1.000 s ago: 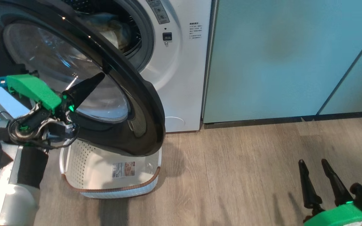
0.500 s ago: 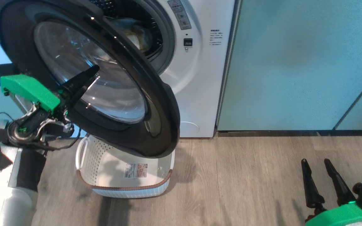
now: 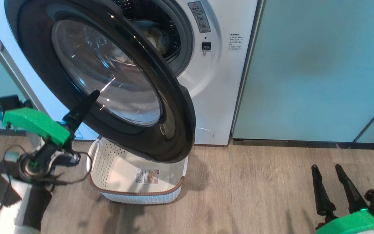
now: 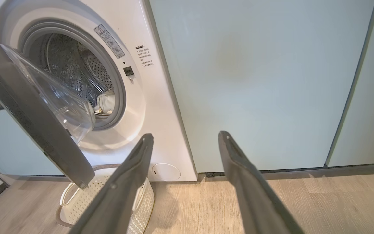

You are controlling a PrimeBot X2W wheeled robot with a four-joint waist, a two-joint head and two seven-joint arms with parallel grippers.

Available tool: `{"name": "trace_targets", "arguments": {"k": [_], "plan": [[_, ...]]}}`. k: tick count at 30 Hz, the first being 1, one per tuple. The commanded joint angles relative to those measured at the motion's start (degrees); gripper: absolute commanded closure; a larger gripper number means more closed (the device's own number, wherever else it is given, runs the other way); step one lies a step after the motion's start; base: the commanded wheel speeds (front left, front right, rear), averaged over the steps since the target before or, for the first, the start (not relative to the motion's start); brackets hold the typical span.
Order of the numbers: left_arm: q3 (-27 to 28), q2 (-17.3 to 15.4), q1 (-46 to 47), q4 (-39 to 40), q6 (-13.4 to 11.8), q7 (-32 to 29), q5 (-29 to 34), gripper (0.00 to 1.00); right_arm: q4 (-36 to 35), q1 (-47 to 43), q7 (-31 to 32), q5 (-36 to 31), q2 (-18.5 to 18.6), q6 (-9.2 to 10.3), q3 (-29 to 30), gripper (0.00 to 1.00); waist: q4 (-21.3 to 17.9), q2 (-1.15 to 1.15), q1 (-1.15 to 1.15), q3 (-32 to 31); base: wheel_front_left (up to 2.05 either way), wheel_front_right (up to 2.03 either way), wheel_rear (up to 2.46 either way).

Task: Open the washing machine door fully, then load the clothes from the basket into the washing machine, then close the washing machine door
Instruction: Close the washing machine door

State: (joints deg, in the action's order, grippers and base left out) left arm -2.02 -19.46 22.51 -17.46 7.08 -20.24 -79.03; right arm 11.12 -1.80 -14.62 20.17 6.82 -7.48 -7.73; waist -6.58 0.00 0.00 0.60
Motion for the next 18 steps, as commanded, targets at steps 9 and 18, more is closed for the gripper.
{"name": "trace_targets", "arguments": {"k": [9,18], "plan": [[-5.97,-7.89,-5.26,6.37,0.4,16.46,9.12,0.0,-1.76,2.11,-0.38,-0.11,0.9,-0.01,-1.09,0.0,0.27,0.0,0.0,-0.39,0.0,0.0,0.0],[-14.33,-11.86,-8.1,2.42,0.4,32.84,15.59,0.0,-1.85,1.6,-0.38,-0.19,0.85,-0.01,-1.04,0.0,0.76,0.0,0.0,-0.94,0.0,0.0,0.0]]}}
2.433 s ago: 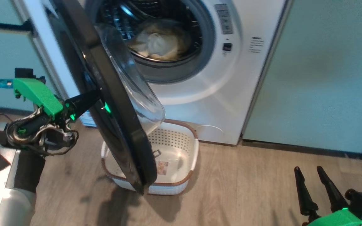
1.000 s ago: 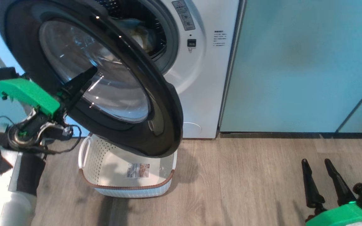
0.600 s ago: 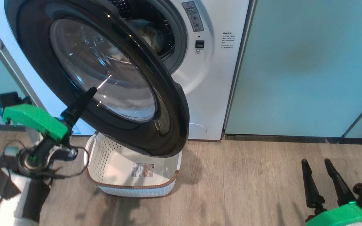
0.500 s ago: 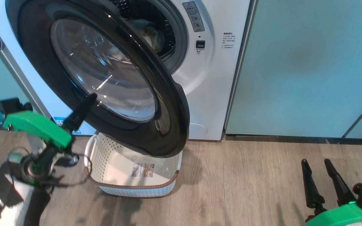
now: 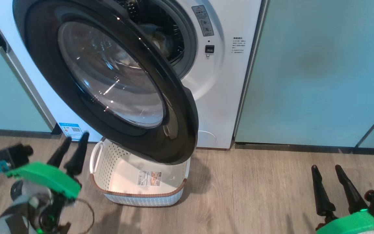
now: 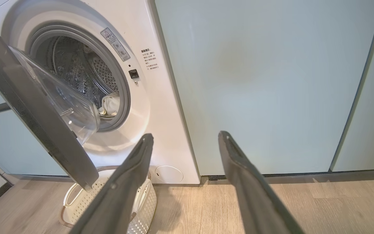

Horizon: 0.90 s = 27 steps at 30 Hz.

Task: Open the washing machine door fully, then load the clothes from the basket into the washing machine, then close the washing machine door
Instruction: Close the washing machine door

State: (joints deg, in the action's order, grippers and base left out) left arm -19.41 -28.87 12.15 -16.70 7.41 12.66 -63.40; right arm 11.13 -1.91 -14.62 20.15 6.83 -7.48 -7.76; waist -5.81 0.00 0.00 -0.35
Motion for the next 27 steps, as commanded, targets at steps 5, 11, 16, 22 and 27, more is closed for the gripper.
{"name": "trace_targets", "arguments": {"k": [5,11,16,22,27], "plan": [[1.24,-2.49,2.54,-2.01,0.07,2.23,5.06,0.0,-1.99,1.63,-0.38,-0.21,0.72,-0.01,-1.03,0.0,0.35,0.0,0.0,0.0,0.0,0.0,0.0],[10.2,2.01,0.17,-2.28,0.08,2.31,18.61,0.0,-2.23,1.62,-0.38,-0.17,0.53,-0.01,-0.94,0.0,0.32,0.0,0.0,0.17,0.0,0.0,0.0],[15.88,5.63,-3.72,-1.03,0.08,2.32,26.0,0.0,-2.17,1.69,-0.38,-0.21,0.35,-0.01,-0.85,0.0,0.06,0.0,0.0,0.25,0.0,0.0,0.0],[20.33,8.57,-7.27,0.05,0.08,2.33,32.03,0.0,-2.11,1.55,-0.38,-0.17,0.13,-0.01,-0.54,0.0,0.17,0.0,0.0,0.42,0.0,0.0,0.0],[23.12,10.23,-8.65,-0.24,0.08,2.33,34.7,0.0,-2.13,1.42,-0.38,-0.24,-0.26,-0.01,-0.2,0.0,0.31,0.0,0.0,0.52,0.0,0.0,0.0]]}}
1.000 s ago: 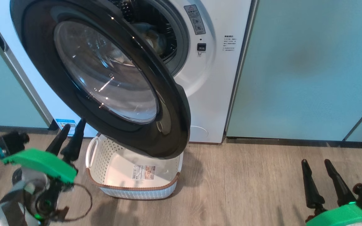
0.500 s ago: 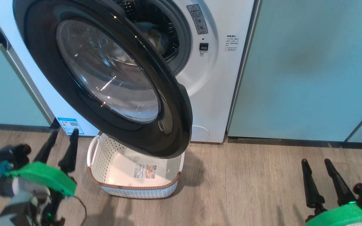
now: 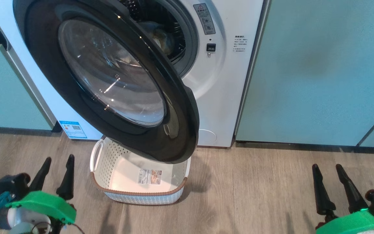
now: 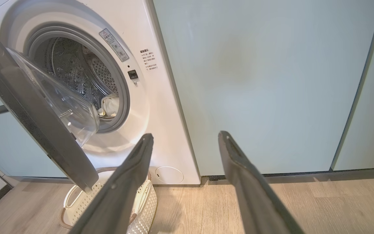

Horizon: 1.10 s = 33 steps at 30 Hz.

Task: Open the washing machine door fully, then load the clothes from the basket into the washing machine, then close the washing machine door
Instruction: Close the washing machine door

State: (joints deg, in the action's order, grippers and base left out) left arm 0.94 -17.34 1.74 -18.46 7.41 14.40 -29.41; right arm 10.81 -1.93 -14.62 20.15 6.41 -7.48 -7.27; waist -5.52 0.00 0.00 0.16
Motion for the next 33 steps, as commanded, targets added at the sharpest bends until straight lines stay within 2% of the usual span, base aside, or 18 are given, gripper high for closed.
{"name": "trace_targets", "arguments": {"k": [1,21,22,23,24,25,33], "plan": [[3.07,-1.15,1.61,1.36,0.08,0.6,1.18,0.0,-1.78,1.41,-0.38,-0.24,0.08,-0.01,-0.67,0.0,0.01,0.0,0.0,0.02,0.0,0.0,0.0],[2.66,-1.57,1.65,0.66,0.08,0.6,2.65,0.0,-2.19,1.45,-0.38,-0.16,-0.27,-0.01,-0.24,0.0,-0.3,0.0,0.0,0.03,0.0,0.0,0.0],[2.65,-1.56,1.67,0.7,0.08,0.6,2.66,0.0,-2.41,1.58,-0.38,-0.12,-0.22,-0.01,-0.24,0.12,-0.27,0.0,0.0,0.04,0.0,0.0,0.0],[2.62,-1.55,1.68,0.74,0.08,0.6,2.66,0.0,-2.81,1.75,-0.38,-0.13,-0.14,-0.01,-0.24,0.51,-0.23,0.0,0.0,0.05,0.0,0.0,0.0],[2.57,-1.5,1.71,0.77,0.08,0.6,2.68,0.0,-3.37,2.02,-0.38,-0.21,-0.04,-0.01,-0.16,0.71,-0.18,0.0,0.0,0.08,0.0,0.0,0.0],[2.49,-1.42,1.74,0.8,0.08,0.6,2.69,0.0,-4.13,2.33,-0.38,-0.05,-0.09,-0.01,0.09,1.0,-0.13,0.0,0.0,0.11,0.0,0.0,0.0],[1.09,-0.86,1.98,1.06,0.08,0.6,3.12,0.0,-12.46,6.88,-0.38,1.44,0.64,-0.01,0.62,1.0,1.34,0.0,0.0,0.29,0.0,0.0,0.0]]}}
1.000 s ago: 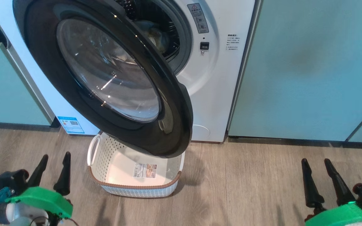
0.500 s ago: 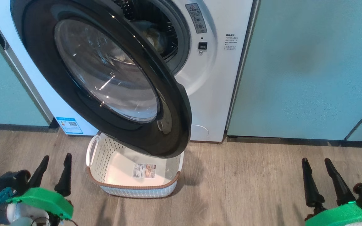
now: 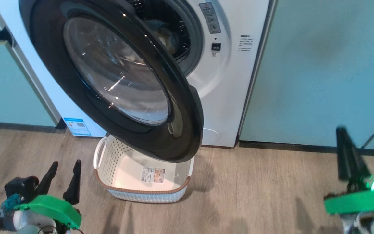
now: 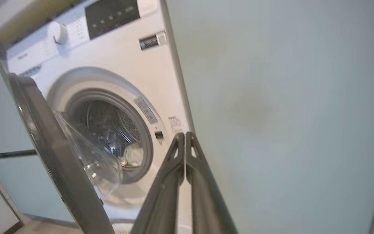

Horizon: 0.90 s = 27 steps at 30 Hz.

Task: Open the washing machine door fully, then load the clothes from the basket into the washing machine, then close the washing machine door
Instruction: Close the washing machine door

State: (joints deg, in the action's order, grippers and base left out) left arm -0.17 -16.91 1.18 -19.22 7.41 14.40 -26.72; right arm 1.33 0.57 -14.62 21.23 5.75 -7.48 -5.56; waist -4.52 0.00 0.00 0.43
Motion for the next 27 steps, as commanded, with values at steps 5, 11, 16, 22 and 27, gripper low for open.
{"name": "trace_targets", "arguments": {"k": [5,11,16,22,27], "plan": [[1.09,-1.17,3.16,1.69,0.08,0.6,0.54,0.0,-7.68,9.31,-0.38,0.62,2.75,-0.01,-3.8,1.0,2.02,0.0,0.0,0.03,0.0,0.0,0.0],[-0.57,-1.12,3.86,1.81,0.08,0.6,0.56,0.0,-10.74,15.8,-0.38,1.69,3.49,-0.01,-8.71,1.0,4.34,0.0,0.0,-0.3,0.0,0.0,0.0],[-1.81,-1.06,4.47,1.89,0.08,0.6,0.9,0.0,-11.25,20.33,-0.38,2.56,2.96,-0.01,-15.4,1.0,6.48,0.0,0.0,-0.68,0.0,0.0,0.0],[-2.78,-0.74,5.23,1.88,0.08,0.6,0.94,0.0,-7.89,23.77,-0.38,5.9,1.1,-0.01,-21.96,1.0,9.02,0.0,0.0,-0.92,0.0,0.0,0.0],[-3.02,-0.71,5.41,1.66,0.08,0.6,0.73,0.0,-4.11,25.19,-0.38,5.55,0.54,-0.01,-27.0,1.0,10.37,0.0,0.0,-1.02,0.0,0.0,0.0]]}}
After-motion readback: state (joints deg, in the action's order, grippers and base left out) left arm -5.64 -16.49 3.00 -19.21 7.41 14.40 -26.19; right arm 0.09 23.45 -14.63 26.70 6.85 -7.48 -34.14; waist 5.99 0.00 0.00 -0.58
